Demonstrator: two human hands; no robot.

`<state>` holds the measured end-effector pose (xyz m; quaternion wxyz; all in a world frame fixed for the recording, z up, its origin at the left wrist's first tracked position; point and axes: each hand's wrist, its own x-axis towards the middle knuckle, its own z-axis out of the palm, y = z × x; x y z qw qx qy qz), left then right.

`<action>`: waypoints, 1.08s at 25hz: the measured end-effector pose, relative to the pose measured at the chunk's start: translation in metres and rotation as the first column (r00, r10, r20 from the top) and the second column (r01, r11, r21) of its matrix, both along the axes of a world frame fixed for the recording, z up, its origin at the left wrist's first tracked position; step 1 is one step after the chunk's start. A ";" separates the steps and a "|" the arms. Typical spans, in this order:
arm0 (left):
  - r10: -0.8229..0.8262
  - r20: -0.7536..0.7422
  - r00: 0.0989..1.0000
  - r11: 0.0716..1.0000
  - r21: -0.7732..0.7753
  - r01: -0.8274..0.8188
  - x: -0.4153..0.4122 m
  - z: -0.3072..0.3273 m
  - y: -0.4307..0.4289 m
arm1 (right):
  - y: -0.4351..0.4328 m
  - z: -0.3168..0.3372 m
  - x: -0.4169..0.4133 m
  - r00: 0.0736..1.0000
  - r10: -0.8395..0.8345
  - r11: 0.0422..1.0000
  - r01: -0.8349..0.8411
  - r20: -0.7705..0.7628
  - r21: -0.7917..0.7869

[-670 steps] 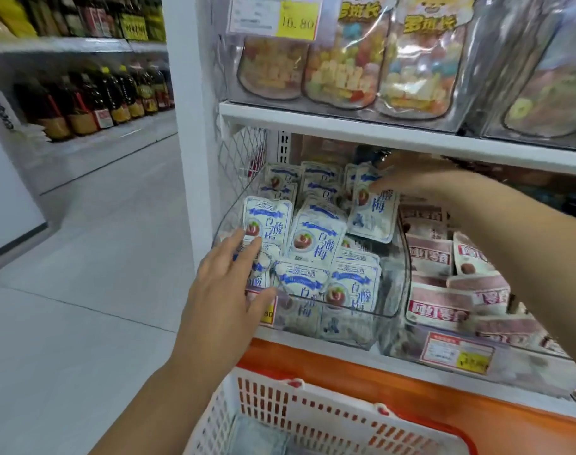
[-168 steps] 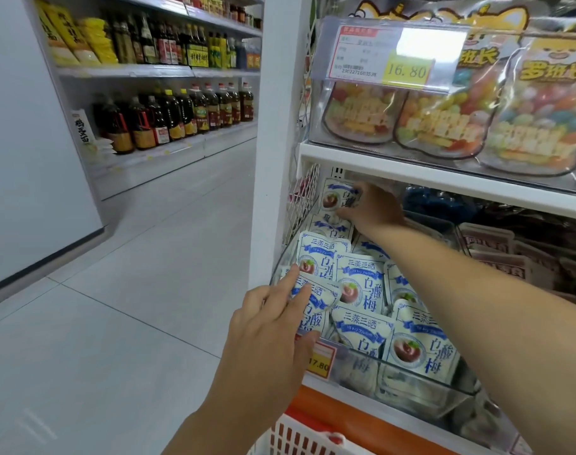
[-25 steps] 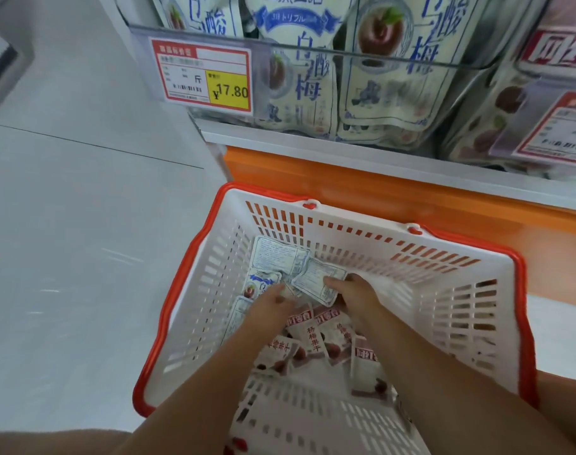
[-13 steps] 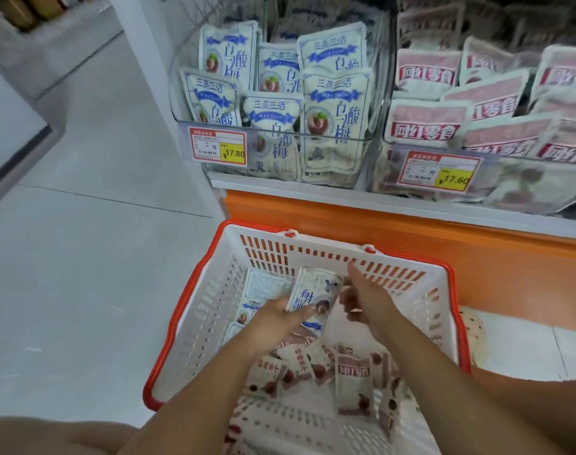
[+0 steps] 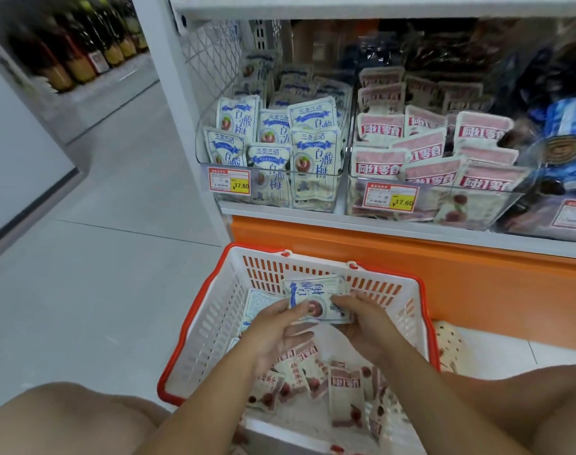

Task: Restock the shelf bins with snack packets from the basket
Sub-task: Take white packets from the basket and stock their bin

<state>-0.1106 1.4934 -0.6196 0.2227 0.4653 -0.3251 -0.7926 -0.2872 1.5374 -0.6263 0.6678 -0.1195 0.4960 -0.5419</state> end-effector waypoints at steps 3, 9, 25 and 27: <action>0.015 0.059 0.998 0.998 -0.061 -0.011 0.001 0.010 -0.003 | 0.007 0.008 0.001 0.984 0.152 0.988 -0.153 -0.094 -0.005; -0.019 0.080 0.997 0.978 -0.205 0.035 0.004 0.044 -0.014 | 0.010 0.044 0.001 0.908 0.164 0.973 -0.213 -0.385 -0.087; 0.202 0.240 0.950 0.618 -0.783 0.066 0.002 0.161 -0.086 | -0.062 0.186 0.003 0.771 -0.133 0.927 -0.125 -0.623 -0.353; 0.355 0.318 0.879 0.372 -0.911 0.180 0.004 0.177 -0.107 | -0.100 0.215 -0.017 0.719 -0.219 0.922 -0.069 -0.660 -0.381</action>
